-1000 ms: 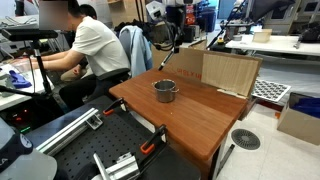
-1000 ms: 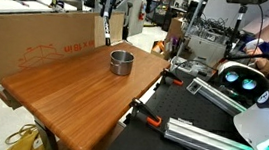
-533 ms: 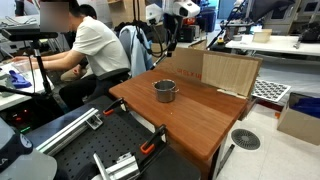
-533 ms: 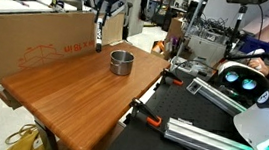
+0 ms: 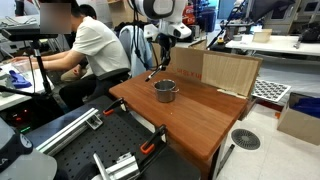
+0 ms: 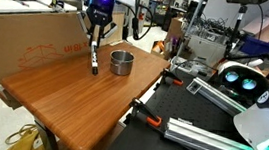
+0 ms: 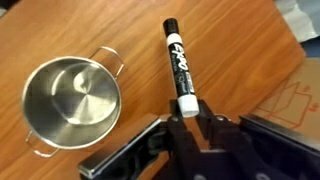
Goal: Put the marker on the desk
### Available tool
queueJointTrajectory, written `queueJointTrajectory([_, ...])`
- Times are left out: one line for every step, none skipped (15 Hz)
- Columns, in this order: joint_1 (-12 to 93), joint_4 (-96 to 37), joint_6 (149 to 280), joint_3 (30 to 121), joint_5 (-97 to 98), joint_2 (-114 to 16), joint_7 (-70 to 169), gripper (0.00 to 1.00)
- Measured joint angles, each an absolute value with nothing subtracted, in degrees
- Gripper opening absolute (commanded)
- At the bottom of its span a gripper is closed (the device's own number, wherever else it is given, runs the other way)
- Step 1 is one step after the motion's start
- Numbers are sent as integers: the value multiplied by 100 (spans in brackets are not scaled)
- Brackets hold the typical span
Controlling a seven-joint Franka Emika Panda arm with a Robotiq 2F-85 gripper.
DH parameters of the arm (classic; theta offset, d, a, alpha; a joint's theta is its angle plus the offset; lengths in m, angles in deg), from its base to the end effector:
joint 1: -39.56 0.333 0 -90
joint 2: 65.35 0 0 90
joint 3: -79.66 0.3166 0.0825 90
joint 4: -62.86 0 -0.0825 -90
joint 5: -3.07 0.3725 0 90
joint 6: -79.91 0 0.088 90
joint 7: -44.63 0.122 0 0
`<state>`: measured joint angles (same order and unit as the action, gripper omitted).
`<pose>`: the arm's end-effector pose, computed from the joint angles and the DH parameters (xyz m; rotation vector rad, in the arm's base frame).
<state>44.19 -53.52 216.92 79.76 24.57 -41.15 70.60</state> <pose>0.5840 0.0552 0.2262 -2.7592 0.9370 0.1826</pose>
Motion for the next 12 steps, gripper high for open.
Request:
queueJointTrajectory([4465,-5264,21747,7970,2391,-3998,7152,6])
queueJointTrajectory([4506,-5175,21838,7961,2300,-3877,7258,6])
queueJointTrajectory([4549,-5077,21918,7940,2194,-3755,7365,6])
queueJointTrajectory([4595,-4969,21968,7902,2079,-3631,7465,6])
queueJointTrajectory([4638,-4848,21993,7859,1968,-3499,7572,6])
queueJointTrajectory([4677,-4721,21995,7816,1855,-3361,7685,6])
queueJointTrajectory([4719,-4594,21995,7765,1746,-3218,7802,6])
queueJointTrajectory([4771,-4472,21992,7706,1637,-3074,7920,6])
queueJointTrajectory([4828,-4350,21990,7650,1536,-2933,8033,6])
queueJointTrajectory([4893,-4231,21986,7583,1431,-2794,8142,6])
queueJointTrajectory([4966,-4116,21982,7513,1324,-2660,8255,6])
queueJointTrajectory([5043,-4007,21964,7438,1227,-2534,8363,6])
